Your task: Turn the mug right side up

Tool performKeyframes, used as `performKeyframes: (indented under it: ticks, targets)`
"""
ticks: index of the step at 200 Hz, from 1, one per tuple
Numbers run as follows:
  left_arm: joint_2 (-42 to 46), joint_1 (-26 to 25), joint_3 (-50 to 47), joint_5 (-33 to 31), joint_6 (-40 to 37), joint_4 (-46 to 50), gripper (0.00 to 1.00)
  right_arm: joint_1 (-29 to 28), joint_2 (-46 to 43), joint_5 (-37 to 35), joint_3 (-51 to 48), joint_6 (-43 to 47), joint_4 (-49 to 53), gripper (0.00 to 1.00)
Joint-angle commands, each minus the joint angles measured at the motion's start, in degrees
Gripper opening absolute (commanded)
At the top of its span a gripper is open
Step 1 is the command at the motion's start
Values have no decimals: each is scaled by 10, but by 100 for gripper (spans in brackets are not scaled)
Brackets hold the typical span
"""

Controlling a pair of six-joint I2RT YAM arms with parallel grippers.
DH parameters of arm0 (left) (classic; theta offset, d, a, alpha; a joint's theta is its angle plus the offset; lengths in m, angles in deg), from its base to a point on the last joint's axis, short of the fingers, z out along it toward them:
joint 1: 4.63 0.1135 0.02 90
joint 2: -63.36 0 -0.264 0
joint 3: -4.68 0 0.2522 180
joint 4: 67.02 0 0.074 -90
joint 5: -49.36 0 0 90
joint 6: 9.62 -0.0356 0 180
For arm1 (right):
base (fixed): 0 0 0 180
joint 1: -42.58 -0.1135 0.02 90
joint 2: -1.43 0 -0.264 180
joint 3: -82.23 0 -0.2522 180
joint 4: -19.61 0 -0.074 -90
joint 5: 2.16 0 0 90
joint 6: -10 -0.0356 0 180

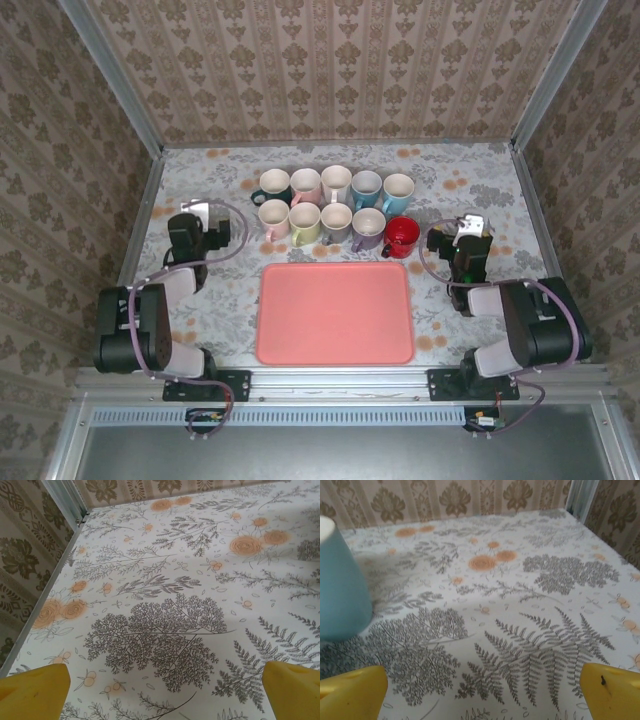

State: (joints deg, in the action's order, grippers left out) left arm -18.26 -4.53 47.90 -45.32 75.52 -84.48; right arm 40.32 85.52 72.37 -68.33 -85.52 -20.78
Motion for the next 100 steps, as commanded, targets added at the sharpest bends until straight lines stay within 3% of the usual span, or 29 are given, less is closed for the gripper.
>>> performKeyframes:
  ticks: [1,27,37,47,56,66,100]
  targets:
    - [-19,0,-2,-14,52,-21,100,3,40,1,-2,4,-106,100]
    - [-55,-23,-63,-41,35,-163,100,8,32,-3,16,-6,-56,100]
    - [-78,-39,-85,-93,19,-252,100,8,29,-3,23,-6,-41,100]
    - [-64,-43,-75,-93,29,-196,100,7,33,0,35,-1,-22,100]
    - [-76,-41,-79,-95,21,-234,100,4,34,3,55,4,13,100]
    - [-66,-34,-73,-83,36,-199,100,-6,39,-8,64,12,22,100]
    - [-71,-29,-73,-79,37,-211,100,-5,41,-7,70,11,33,100]
